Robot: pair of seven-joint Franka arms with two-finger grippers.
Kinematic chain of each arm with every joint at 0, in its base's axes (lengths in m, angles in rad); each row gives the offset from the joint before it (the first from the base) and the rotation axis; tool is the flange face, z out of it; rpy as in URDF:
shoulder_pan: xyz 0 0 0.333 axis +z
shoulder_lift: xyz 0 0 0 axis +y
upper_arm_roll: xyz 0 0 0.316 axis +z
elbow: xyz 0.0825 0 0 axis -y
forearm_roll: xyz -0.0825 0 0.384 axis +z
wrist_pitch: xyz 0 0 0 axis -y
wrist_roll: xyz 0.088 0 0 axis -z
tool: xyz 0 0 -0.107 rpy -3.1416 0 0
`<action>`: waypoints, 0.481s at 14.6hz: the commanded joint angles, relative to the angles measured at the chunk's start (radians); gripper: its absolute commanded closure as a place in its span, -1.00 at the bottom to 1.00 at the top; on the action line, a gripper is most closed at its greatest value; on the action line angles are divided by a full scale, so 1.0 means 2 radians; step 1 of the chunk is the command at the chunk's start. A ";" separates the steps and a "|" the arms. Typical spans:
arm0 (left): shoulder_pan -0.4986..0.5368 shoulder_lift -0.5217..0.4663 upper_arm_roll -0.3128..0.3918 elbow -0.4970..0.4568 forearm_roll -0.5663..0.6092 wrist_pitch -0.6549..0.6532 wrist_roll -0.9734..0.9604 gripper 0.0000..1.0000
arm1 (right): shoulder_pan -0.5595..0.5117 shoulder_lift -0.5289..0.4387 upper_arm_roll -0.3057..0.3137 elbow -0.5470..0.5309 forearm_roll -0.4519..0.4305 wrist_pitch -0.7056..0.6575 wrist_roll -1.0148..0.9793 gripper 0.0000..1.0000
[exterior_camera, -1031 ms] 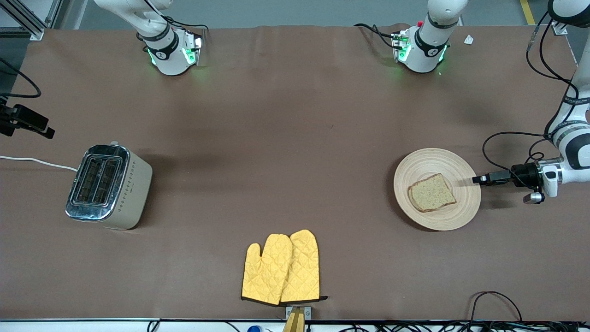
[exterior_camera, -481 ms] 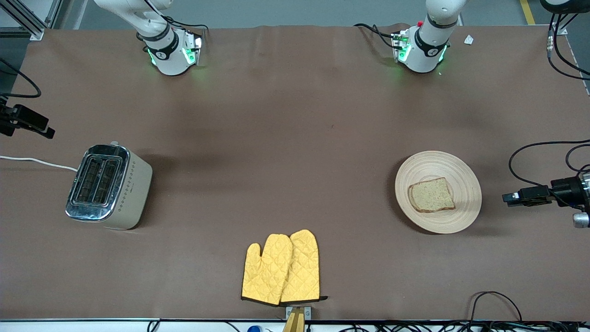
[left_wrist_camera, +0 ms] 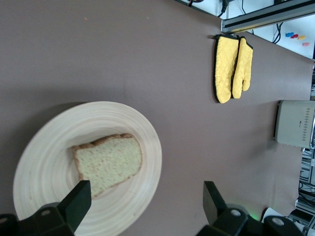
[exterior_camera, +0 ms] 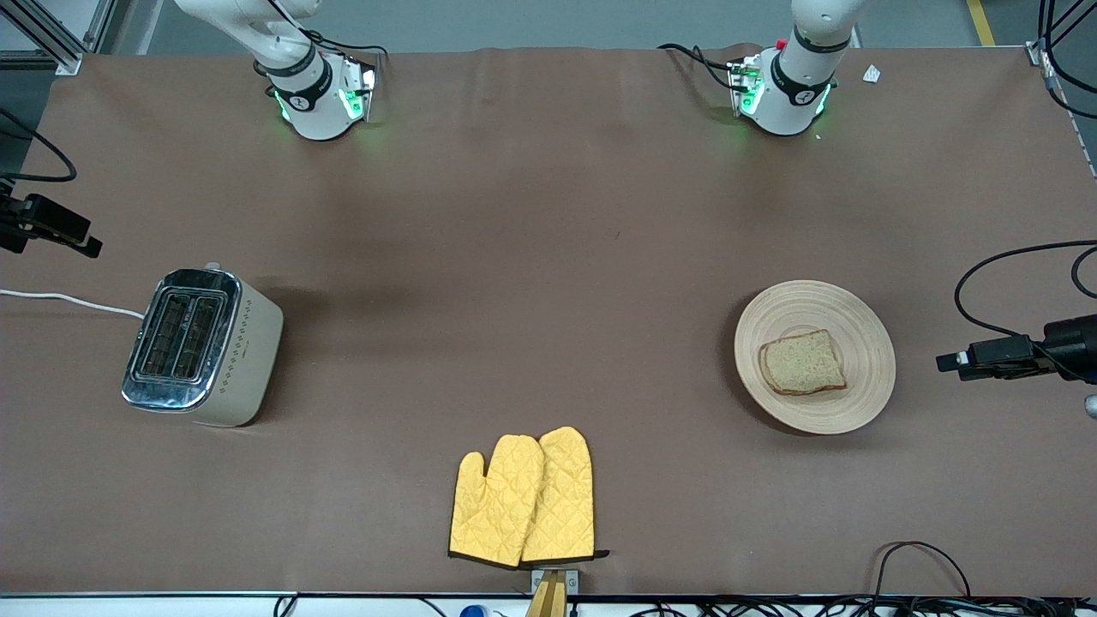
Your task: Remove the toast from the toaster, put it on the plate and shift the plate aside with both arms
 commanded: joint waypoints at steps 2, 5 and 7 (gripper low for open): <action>0.001 -0.047 -0.045 -0.006 0.040 -0.022 -0.074 -0.99 | -0.001 -0.010 0.003 -0.007 -0.009 -0.002 0.005 -1.00; -0.002 -0.061 -0.072 -0.006 0.072 -0.022 -0.094 -0.99 | -0.001 -0.010 0.003 -0.007 -0.009 -0.002 0.005 -1.00; -0.021 -0.080 -0.069 -0.007 0.077 -0.027 -0.096 -0.99 | -0.001 -0.010 0.003 -0.007 -0.009 -0.002 0.005 -1.00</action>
